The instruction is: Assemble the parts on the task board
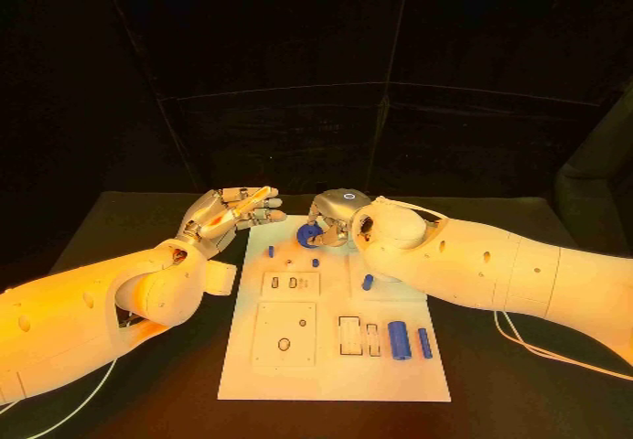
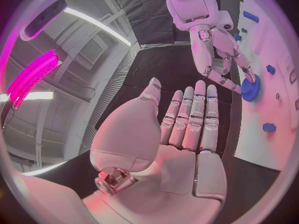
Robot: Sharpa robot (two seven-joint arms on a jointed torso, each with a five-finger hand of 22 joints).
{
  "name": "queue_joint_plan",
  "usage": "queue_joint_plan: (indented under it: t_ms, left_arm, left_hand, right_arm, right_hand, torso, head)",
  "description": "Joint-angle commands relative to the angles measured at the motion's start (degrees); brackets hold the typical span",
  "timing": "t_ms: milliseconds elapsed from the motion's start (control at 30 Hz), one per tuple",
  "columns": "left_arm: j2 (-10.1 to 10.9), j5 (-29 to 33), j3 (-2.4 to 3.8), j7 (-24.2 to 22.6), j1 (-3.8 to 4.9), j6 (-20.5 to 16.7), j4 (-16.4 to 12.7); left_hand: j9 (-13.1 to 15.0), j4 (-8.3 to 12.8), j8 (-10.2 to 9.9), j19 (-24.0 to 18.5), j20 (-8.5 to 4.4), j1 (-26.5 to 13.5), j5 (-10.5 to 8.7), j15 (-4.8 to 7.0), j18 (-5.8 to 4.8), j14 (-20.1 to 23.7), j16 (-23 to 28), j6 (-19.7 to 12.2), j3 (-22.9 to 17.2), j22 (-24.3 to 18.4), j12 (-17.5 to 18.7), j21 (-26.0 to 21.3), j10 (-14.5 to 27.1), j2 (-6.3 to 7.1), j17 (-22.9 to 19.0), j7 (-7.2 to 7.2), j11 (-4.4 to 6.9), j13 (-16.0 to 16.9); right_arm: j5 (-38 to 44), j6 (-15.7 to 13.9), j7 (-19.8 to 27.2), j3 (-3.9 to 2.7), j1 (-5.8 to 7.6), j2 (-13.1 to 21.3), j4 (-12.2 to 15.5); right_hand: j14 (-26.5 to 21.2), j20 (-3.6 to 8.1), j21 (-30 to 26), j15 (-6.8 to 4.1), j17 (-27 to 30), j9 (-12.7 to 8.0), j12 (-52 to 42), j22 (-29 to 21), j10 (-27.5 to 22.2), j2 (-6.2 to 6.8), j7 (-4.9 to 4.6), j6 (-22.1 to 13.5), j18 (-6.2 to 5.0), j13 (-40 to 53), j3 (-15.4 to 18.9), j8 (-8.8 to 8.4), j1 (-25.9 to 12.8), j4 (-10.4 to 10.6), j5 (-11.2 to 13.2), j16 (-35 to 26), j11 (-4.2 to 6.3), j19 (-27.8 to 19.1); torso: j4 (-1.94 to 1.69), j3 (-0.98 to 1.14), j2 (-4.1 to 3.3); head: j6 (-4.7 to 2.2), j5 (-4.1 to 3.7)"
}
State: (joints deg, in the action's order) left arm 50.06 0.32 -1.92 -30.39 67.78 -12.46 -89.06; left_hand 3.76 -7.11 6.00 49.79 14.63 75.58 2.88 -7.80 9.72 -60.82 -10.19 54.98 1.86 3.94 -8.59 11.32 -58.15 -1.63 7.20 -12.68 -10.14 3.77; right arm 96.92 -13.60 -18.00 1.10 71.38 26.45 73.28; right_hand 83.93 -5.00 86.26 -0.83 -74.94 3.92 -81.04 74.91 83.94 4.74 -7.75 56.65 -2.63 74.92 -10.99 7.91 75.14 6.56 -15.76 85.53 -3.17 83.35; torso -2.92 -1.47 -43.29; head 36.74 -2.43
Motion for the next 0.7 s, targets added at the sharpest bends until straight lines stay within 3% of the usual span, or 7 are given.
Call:
queue_joint_plan:
  t_ms: [33, 200, 300, 400, 500, 600, 700]
  left_arm:
    - [-0.06, 0.01, 0.06, -0.49, 0.09, 0.74, -0.07]
    - [-0.05, 0.01, 0.06, -0.49, 0.1, 0.75, -0.07]
    - [-0.06, 0.01, 0.06, -0.46, 0.1, 0.76, -0.06]
    - [-0.06, 0.01, 0.06, -0.43, 0.1, 0.74, -0.04]
    - [-0.05, 0.01, 0.06, -0.39, 0.1, 0.71, -0.03]
    - [-0.04, 0.01, 0.06, -0.34, 0.1, 0.68, -0.03]
    - [-0.01, 0.01, 0.06, -0.3, 0.1, 0.66, -0.04]
  left_hand:
    - [0.01, 0.15, -0.4, 0.47, -0.07, -0.24, -0.06, -0.06, 0.88, 0.08, 0.23, 0.28, 0.35, -0.06, 0.18, -0.35, -0.09, -0.23, -0.09, -0.01, 0.2, -0.08]
    - [0.01, 0.1, -0.43, 0.49, -0.07, -0.36, -0.06, -0.06, 0.88, 0.06, 0.27, 0.28, 0.44, -0.07, 0.2, -0.39, -0.1, -0.26, -0.09, -0.02, 0.19, -0.08]
    - [0.01, 0.1, -0.43, 0.49, -0.07, -0.36, -0.06, -0.06, 0.88, 0.06, 0.27, 0.28, 0.44, -0.07, 0.2, -0.39, -0.1, -0.26, -0.09, -0.02, 0.19, -0.08]
    - [0.01, 0.1, -0.43, 0.49, -0.07, -0.36, -0.06, -0.06, 0.88, 0.06, 0.27, 0.28, 0.44, -0.07, 0.2, -0.39, -0.1, -0.26, -0.09, -0.02, 0.19, -0.08]
    - [0.01, 0.08, -0.44, 0.5, -0.07, -0.42, -0.06, -0.07, 0.88, 0.06, 0.29, 0.29, 0.49, -0.07, 0.22, -0.42, -0.09, -0.28, -0.09, -0.03, 0.19, -0.09]
    - [0.01, 0.08, -0.44, 0.5, -0.07, -0.42, -0.06, -0.07, 0.88, 0.06, 0.29, 0.29, 0.49, -0.07, 0.22, -0.42, -0.09, -0.28, -0.09, -0.03, 0.19, -0.09]
    - [0.01, 0.08, -0.44, 0.5, -0.07, -0.42, -0.06, -0.07, 0.88, 0.06, 0.29, 0.29, 0.49, -0.07, 0.22, -0.42, -0.09, -0.28, -0.09, -0.03, 0.19, -0.09]
  right_arm:
    - [0.39, 2.08, 0.1, -0.01, 0.08, -0.5, -0.63]
    - [0.33, 1.42, -0.02, 0.01, 0.05, -1.12, -1.71]
    - [0.14, 1.69, 0.11, 0.01, 0.04, -1.4, -2.13]
    - [-0.04, 2.4, 0.15, 0.02, 0.04, -1.58, -2.36]
    - [-0.27, 3.16, 0.19, 0.02, 0.03, -1.69, -2.51]
    - [-0.4, 4.19, 0.21, 0.02, 0.03, -1.71, -2.57]
    - [-0.63, 5.09, 0.23, 0.03, 0.03, -1.61, -2.53]
  right_hand:
    - [3.83, -0.16, 0.32, -0.32, -3.7, -0.11, 0.54, 4.5, 1.2, 0.21, -0.37, -0.36, 0.3, 6.46, -0.5, -0.45, -0.6, -0.04, 0.37, -0.11, 0.14, 0.26]
    - [3.67, -0.54, 0.17, 0.18, -3.11, -0.27, 3.05, 4.11, -0.25, 0.58, -1.1, -3.37, 0.23, 4.44, -0.65, -2.2, -1.17, -0.17, 1.06, -0.44, -0.51, -0.02]
    - [3.63, -0.98, 0.09, 0.63, -2.94, -0.19, 3.8, 3.97, -0.66, 1.25, -1.61, -5.02, 0.2, 3.9, 0.12, -3.31, -2.49, 0.42, 4.79, -0.56, -0.99, -0.14]
    - [3.59, -1.27, 0.01, 0.88, -2.79, -0.09, 4.24, 3.77, -0.88, 2.27, -1.8, -5.28, 0.15, 3.58, 2.49, -3.63, -5.35, 2.54, 7.22, -0.66, -1.27, -0.29]
    - [3.58, -1.53, -0.05, 1.12, -2.73, -0.06, 4.57, 3.66, -1.1, 2.45, -2.04, -5.68, 0.11, 3.38, 5.98, -3.97, -7.5, 5.58, 6.97, -0.73, -1.51, -0.38]
    - [3.59, -1.65, -0.03, 1.19, -2.79, 0.01, 4.56, 3.72, -1.13, 1.74, -2.08, -5.58, 0.12, 3.47, 8.82, -3.96, -7.87, 7.54, 6.35, -0.73, -1.58, -0.36]
    - [3.62, -1.64, -0.02, 1.16, -2.91, 0.08, 4.45, 3.75, -1.07, 1.32, -1.99, -5.16, 0.12, 3.59, 9.78, -3.77, -7.83, 8.23, 6.19, -0.69, -1.52, -0.34]
  torso:
    - [0.06, 0.01, 0.05]
    - [0.1, 0.03, 0.05]
    - [0.02, 0.03, 0.02]
    - [0.05, 0.02, 0.05]
    - [0.08, 0.02, 0.04]
    - [0.1, 0.05, 0.04]
    - [0.1, 0.04, 0.05]
  head:
    - [0.07, -0.02]
    - [0.05, 0.07]
    - [0.05, 0.0]
    - [0.14, 0.0]
    - [0.1, -0.02]
    - [0.11, -0.04]
    - [0.18, -0.1]
